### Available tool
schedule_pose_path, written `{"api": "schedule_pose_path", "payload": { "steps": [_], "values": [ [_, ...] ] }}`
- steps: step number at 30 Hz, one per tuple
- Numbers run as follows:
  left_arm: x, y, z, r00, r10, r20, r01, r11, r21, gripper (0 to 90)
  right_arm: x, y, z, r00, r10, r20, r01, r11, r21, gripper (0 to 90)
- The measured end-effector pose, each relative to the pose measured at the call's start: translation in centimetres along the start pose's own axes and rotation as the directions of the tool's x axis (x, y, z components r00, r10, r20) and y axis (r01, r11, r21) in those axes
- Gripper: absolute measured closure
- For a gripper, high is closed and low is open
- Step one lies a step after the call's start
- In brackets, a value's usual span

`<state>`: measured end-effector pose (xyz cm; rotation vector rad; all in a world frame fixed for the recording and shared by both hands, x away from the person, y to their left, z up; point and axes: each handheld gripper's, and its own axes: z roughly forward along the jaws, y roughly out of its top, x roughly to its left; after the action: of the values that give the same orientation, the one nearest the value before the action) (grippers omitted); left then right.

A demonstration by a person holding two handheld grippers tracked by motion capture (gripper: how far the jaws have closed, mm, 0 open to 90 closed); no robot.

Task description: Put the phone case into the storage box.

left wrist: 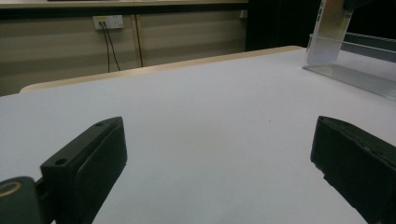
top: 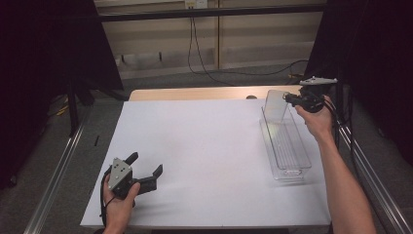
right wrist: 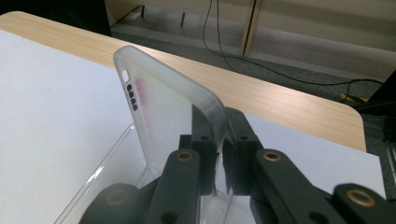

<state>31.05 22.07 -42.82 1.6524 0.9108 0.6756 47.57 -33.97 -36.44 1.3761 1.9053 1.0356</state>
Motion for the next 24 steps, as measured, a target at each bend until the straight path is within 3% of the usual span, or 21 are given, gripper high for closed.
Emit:
{"api": "schedule_pose_path", "payload": {
  "steps": [10, 24],
  "values": [
    [0.01, 0.01, 0.02, 1.0, 0.004, 0.001, -0.004, 1.0, 0.001, 3.7, -0.22, -0.13, 0.27, 1.0, -0.002, -0.009, 0.002, 1.0, 0.001, 83.9],
    [-0.12, 0.06, 0.17, 0.9999, 0.009, 0.006, -0.009, 1.0, 0.0, 3.7, -0.3, 0.54, 0.51, 0.9989, -0.045, -0.012, 0.045, 0.998, 0.042, 83.7]
  ]
}}
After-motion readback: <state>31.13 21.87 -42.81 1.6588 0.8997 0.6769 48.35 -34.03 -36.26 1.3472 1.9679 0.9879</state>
